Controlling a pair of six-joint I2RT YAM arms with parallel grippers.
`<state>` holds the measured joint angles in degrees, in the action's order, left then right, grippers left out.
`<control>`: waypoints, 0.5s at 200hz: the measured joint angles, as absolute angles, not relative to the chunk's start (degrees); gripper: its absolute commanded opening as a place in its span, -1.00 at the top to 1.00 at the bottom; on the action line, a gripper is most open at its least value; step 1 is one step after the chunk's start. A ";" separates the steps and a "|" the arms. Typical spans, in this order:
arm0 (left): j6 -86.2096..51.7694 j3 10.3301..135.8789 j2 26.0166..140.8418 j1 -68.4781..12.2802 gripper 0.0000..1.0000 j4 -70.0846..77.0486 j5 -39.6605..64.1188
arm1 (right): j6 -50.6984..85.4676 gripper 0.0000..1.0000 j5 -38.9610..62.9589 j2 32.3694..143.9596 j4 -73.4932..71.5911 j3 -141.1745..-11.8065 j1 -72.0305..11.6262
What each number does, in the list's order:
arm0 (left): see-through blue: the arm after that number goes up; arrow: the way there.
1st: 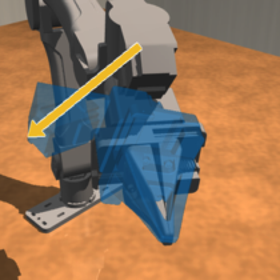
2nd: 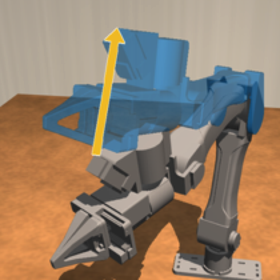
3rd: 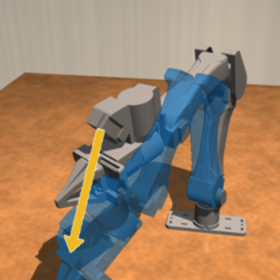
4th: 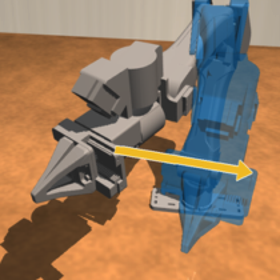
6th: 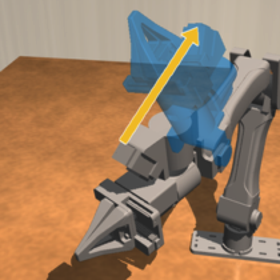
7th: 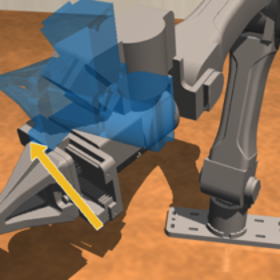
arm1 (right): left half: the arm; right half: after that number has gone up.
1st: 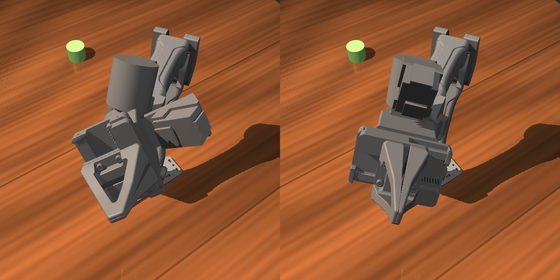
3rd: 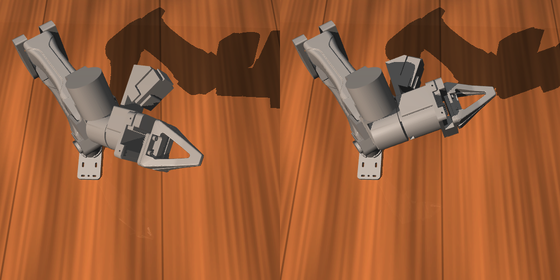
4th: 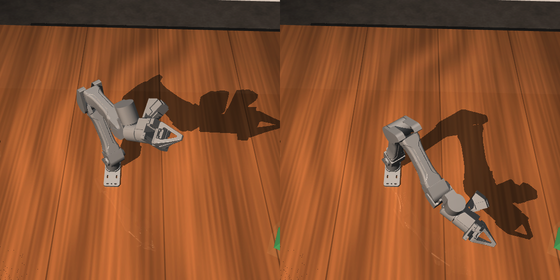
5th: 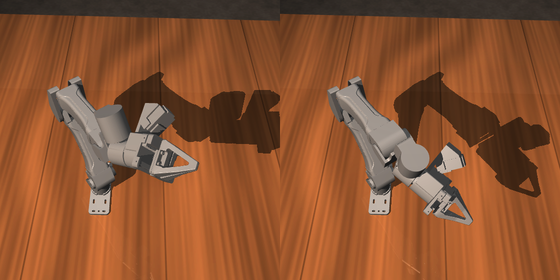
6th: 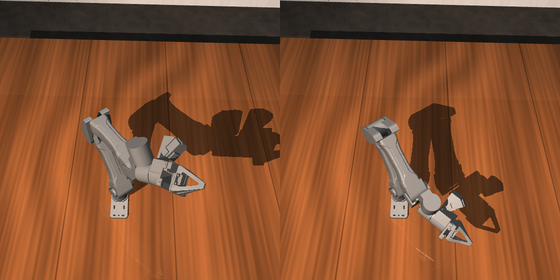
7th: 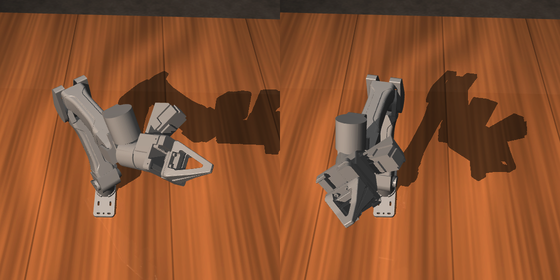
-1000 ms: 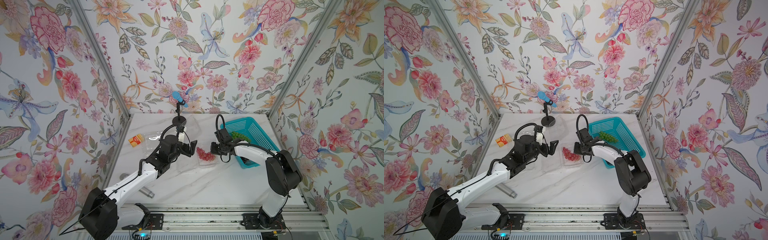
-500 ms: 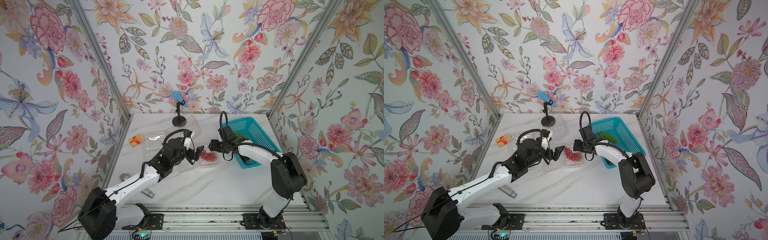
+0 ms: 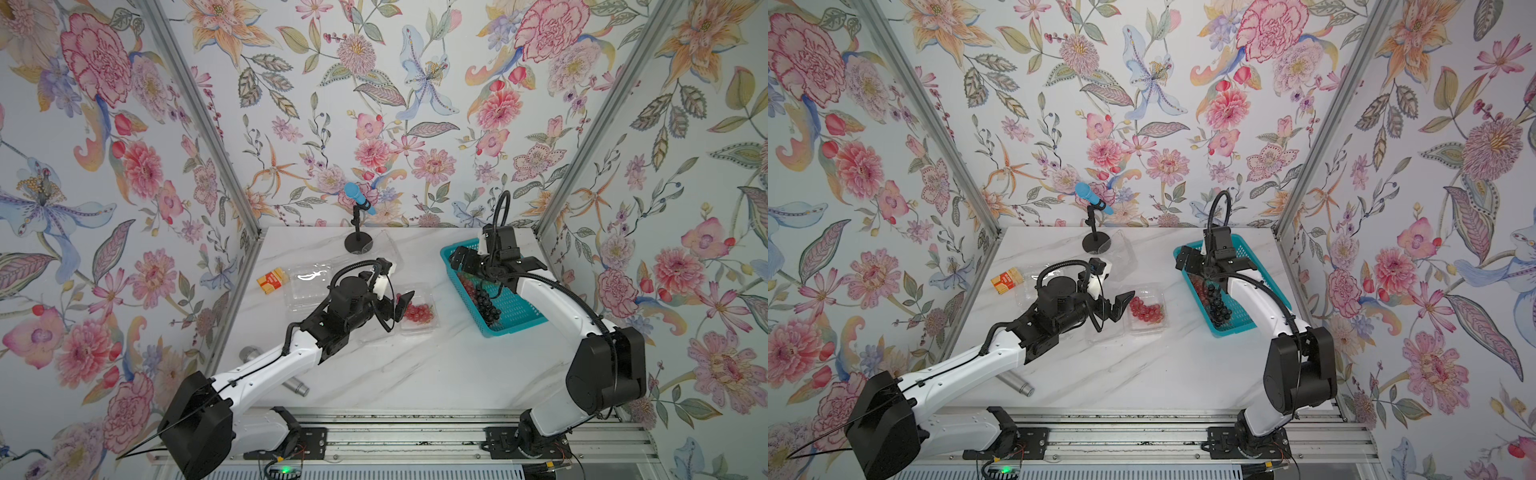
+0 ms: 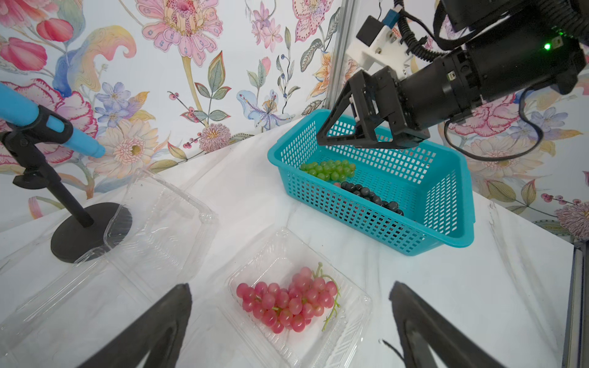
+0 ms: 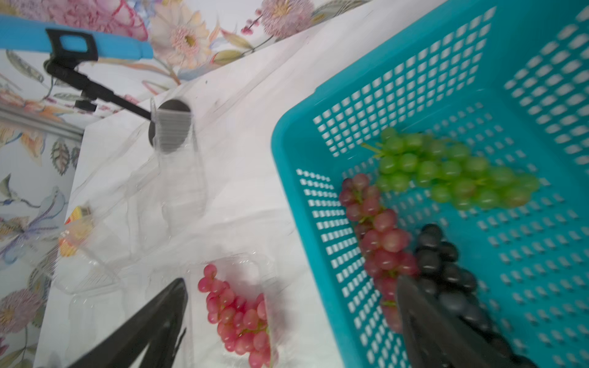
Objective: Pack grapes into containers
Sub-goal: Place the grape into the packing box, then pick up the grape from the basket.
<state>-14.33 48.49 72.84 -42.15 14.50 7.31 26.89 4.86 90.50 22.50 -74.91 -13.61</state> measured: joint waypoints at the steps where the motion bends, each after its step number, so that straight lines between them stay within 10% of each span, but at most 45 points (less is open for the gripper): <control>1: -14.33 48.60 72.93 -42.22 -0.99 14.52 7.31 | 26.83 -0.99 4.86 90.43 22.55 -74.91 -13.41; 100: -14.26 55.96 81.56 -46.70 -0.99 15.77 7.53 | 19.79 -0.99 5.58 89.95 27.94 -63.86 -3.95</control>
<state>-14.26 55.96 81.56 -46.70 15.77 7.53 19.79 5.58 89.95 27.94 -63.86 -3.95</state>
